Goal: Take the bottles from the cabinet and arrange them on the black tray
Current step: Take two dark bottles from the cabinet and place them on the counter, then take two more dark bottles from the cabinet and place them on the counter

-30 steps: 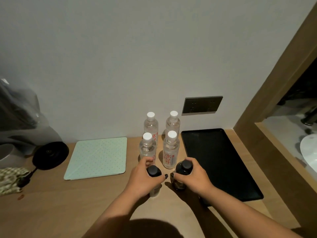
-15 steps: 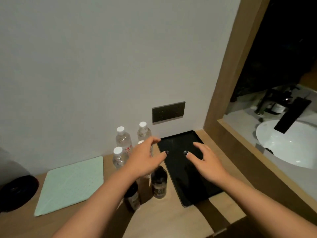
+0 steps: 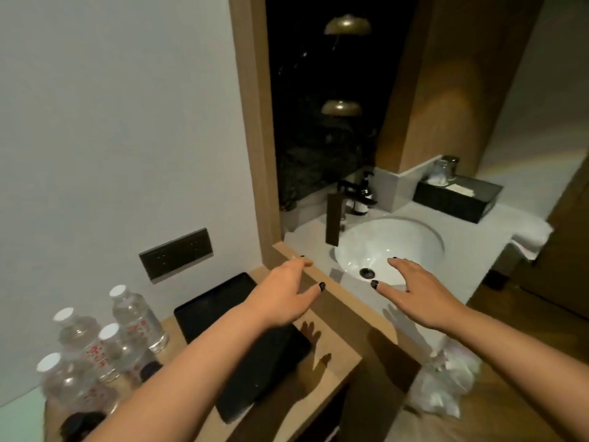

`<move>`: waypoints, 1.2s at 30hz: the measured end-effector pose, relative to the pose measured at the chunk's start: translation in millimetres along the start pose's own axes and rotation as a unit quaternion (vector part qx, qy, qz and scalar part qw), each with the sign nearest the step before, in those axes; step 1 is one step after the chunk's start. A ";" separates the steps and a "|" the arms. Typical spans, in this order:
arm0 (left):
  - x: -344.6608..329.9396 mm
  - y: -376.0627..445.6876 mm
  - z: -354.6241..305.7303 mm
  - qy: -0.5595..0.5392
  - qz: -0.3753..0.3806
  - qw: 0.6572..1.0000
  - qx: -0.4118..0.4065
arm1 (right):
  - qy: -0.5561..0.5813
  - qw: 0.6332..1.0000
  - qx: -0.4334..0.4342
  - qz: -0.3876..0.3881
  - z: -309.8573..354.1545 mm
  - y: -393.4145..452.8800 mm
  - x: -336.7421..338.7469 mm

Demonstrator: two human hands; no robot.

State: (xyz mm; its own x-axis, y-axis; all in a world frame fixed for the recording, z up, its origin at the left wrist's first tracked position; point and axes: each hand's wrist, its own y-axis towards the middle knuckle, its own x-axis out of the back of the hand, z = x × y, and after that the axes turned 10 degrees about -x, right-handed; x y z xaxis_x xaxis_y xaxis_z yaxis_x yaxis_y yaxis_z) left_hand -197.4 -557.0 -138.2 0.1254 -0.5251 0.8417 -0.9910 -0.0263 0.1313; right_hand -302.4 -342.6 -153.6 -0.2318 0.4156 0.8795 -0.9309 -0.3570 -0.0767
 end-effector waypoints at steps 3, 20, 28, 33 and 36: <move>-26.4 36.0 -45.2 0.015 0.026 0.999 -0.026 | -0.013 0.999 -0.028 -0.024 -55.1 -1.0 46.2; -176.9 220.7 -273.5 0.079 0.105 0.975 -0.178 | -0.013 0.977 -0.183 -0.112 -293.3 -32.2 214.0; -239.1 306.5 -325.1 0.051 0.141 0.967 -0.208 | -0.010 0.966 -0.226 -0.122 -377.4 11.5 246.4; -280.5 384.8 -349.5 0.032 0.141 0.965 -0.221 | -0.018 0.965 -0.230 -0.126 -427.1 76.7 270.3; -300.4 434.0 -365.9 0.029 0.150 0.963 -0.224 | -0.012 0.965 -0.235 -0.115 -456.5 116.3 287.6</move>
State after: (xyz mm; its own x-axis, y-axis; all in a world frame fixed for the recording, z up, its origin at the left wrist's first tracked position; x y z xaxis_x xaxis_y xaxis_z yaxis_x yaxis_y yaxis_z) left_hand -648.1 -99.4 -142.4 -0.1472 -0.4027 0.9034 -0.8656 0.4945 0.0794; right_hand -606.1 117.3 -123.9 -0.0014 0.4174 0.9087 -0.9836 0.1632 -0.0765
